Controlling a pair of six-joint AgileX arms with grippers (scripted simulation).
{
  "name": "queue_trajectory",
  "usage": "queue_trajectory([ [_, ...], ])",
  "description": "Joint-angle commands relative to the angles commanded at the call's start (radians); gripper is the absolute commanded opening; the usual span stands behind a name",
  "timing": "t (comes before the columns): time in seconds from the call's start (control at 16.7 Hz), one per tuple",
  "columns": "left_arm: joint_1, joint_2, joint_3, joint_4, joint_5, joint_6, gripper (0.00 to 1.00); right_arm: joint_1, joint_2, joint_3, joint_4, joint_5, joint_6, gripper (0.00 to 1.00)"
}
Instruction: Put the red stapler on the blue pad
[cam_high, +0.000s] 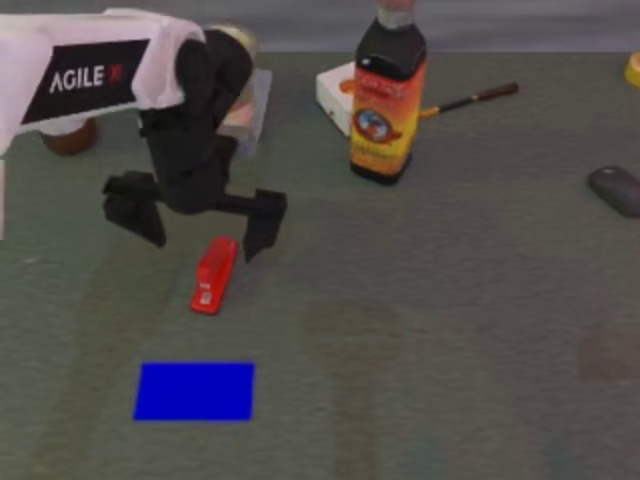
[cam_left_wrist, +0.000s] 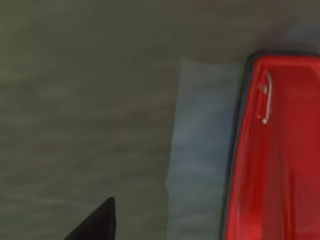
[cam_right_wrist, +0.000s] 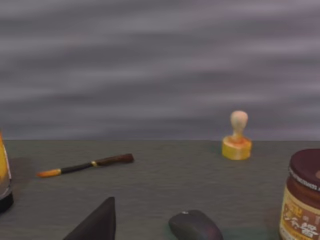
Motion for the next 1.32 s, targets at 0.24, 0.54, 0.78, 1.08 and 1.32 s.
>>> queue_trajectory([
  [0.24,0.000,0.034,-0.060,0.086,0.000,0.000,1.00,0.000,0.000,0.000,0.000,0.000,0.000,1.00],
  [0.54,0.000,0.034,-0.060,0.086,0.000,0.000,0.85,0.000,0.000,0.000,0.000,0.000,0.000,1.00],
  [0.78,0.000,0.034,-0.060,0.086,0.000,0.000,0.55,0.000,0.000,0.000,0.000,0.000,0.000,1.00],
  [1.08,0.000,0.034,-0.060,0.086,0.000,0.000,0.17,0.000,0.000,0.000,0.000,0.000,0.000,1.00],
  [1.32,0.000,0.034,-0.060,0.086,0.000,0.000,0.00,0.000,0.000,0.000,0.000,0.000,0.000,1.00],
])
